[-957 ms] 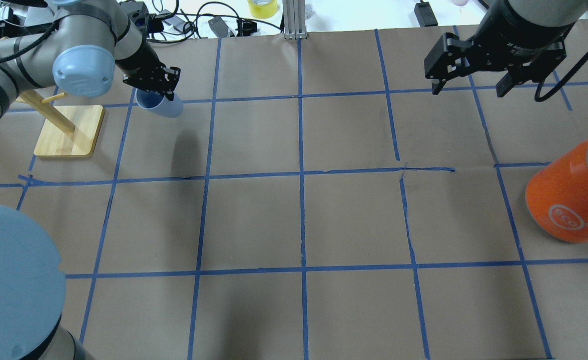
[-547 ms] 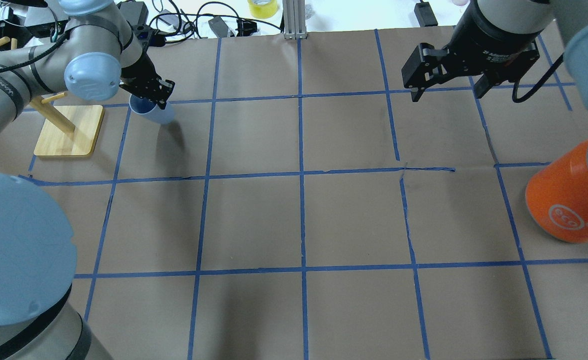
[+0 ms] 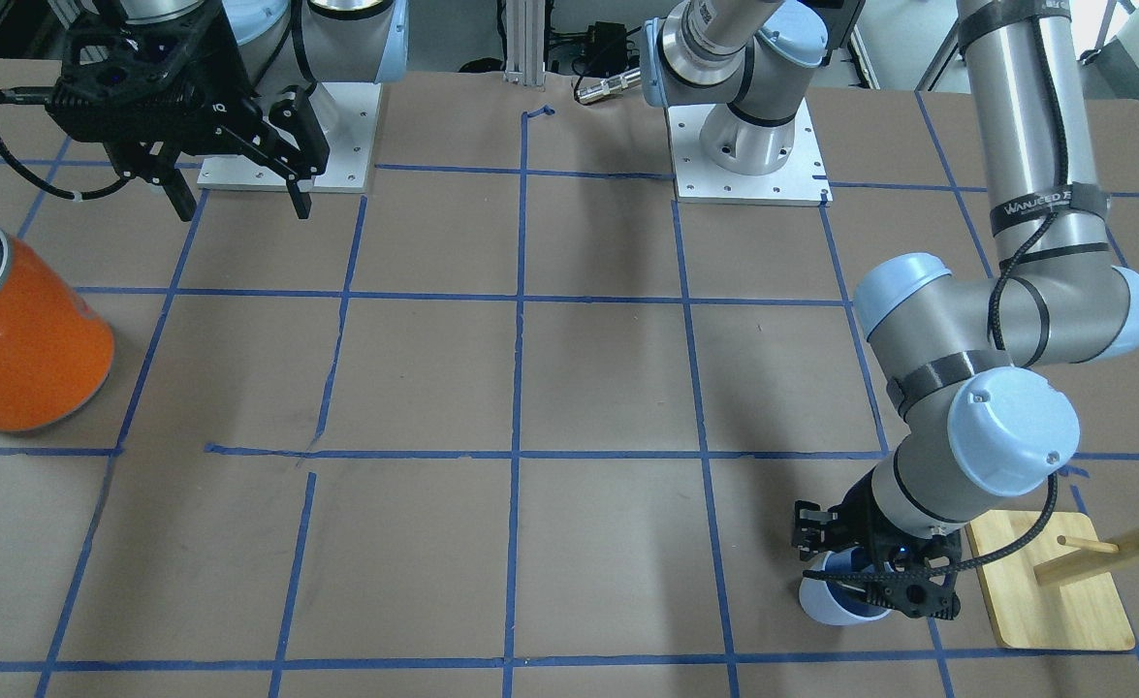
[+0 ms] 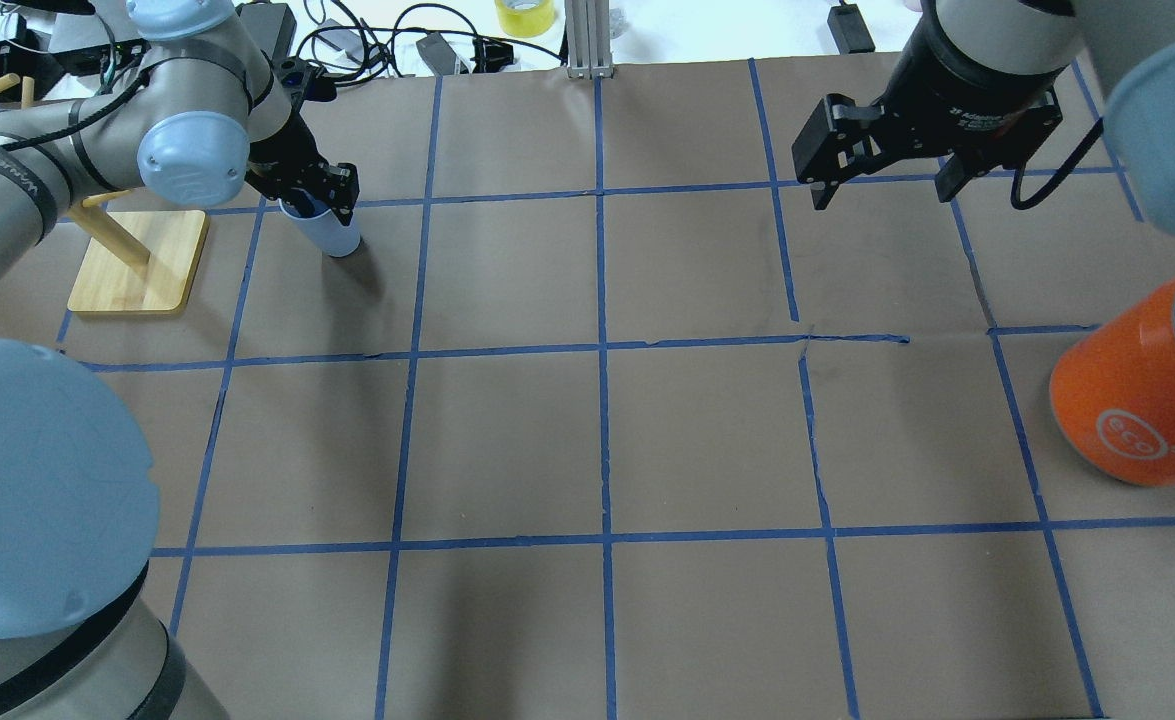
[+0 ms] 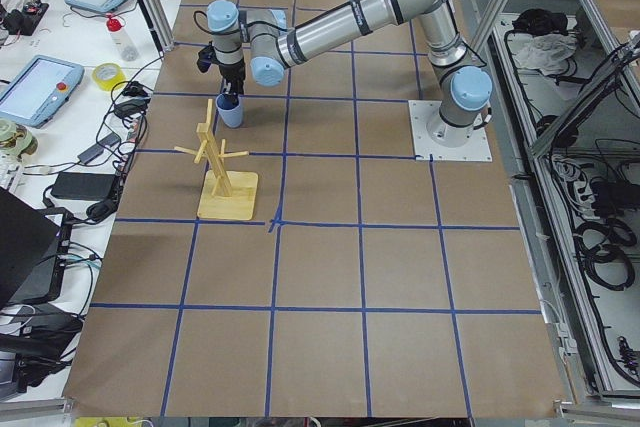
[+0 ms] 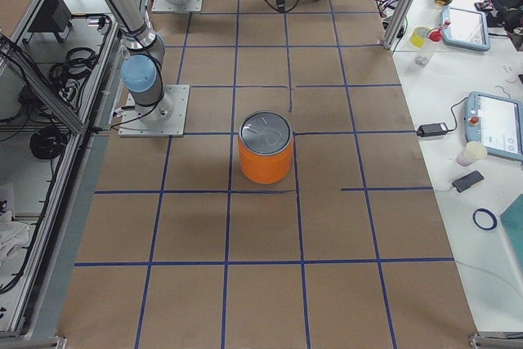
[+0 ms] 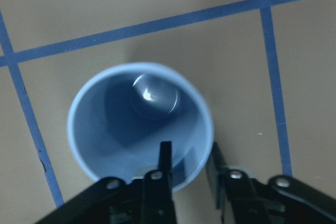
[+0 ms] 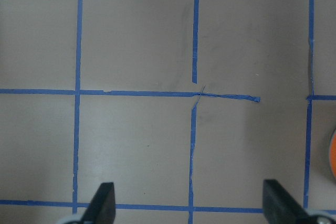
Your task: Flip cup
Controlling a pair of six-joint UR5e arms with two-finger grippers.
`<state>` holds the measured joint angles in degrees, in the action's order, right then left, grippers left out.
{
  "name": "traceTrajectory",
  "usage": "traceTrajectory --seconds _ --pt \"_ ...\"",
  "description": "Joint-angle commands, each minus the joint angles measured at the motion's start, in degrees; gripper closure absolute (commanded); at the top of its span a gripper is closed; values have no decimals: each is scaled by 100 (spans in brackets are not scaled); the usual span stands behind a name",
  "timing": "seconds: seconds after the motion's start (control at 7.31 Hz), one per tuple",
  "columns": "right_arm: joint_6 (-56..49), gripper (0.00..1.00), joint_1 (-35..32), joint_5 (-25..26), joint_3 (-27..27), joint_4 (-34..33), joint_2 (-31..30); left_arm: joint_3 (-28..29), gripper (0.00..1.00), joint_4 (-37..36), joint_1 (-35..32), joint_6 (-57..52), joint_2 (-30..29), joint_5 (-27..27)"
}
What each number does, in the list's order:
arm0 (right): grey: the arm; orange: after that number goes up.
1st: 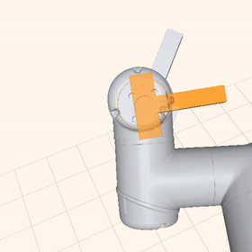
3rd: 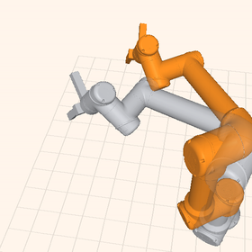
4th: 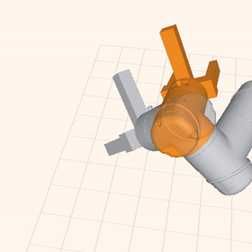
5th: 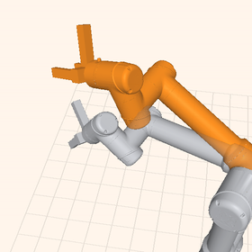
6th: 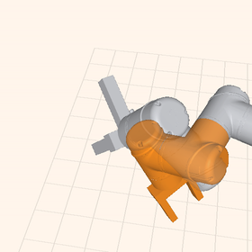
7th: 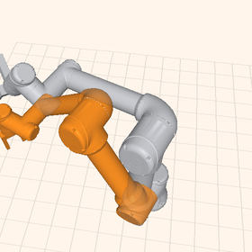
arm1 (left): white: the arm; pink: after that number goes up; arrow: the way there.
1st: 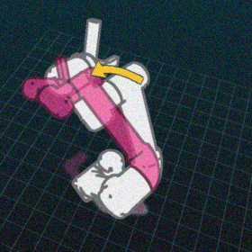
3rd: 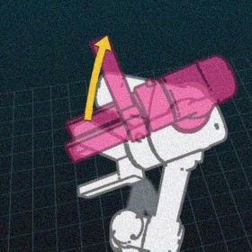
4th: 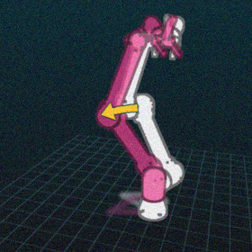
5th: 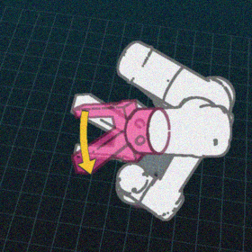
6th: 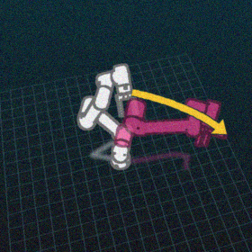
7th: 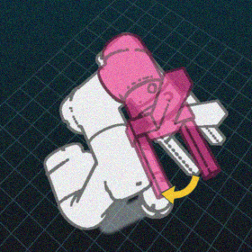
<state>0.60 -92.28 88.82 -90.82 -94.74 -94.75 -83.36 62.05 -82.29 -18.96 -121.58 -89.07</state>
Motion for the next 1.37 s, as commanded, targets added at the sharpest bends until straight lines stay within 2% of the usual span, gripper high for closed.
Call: traceTrajectory --seconds 0.0,0.27,0.41,0.82,1.23 --pt "11 0 17 -5 125 -105 96 13 0 61 -32 15 195 -40" --pt "11 0 9 -5 1062 59 858 31 0 611 -137 85 782 -49" --pt "2 0 0 -5 1049 122 870 57 0 1059 -312 103 1194 -75" --pt "-33 0 -9 4 864 114 756 145 0 2413 -998 1033 2434 -401" --pt "-51 0 -18 13 611 35 634 -231 0 2610 -1105 965 3332 -348"
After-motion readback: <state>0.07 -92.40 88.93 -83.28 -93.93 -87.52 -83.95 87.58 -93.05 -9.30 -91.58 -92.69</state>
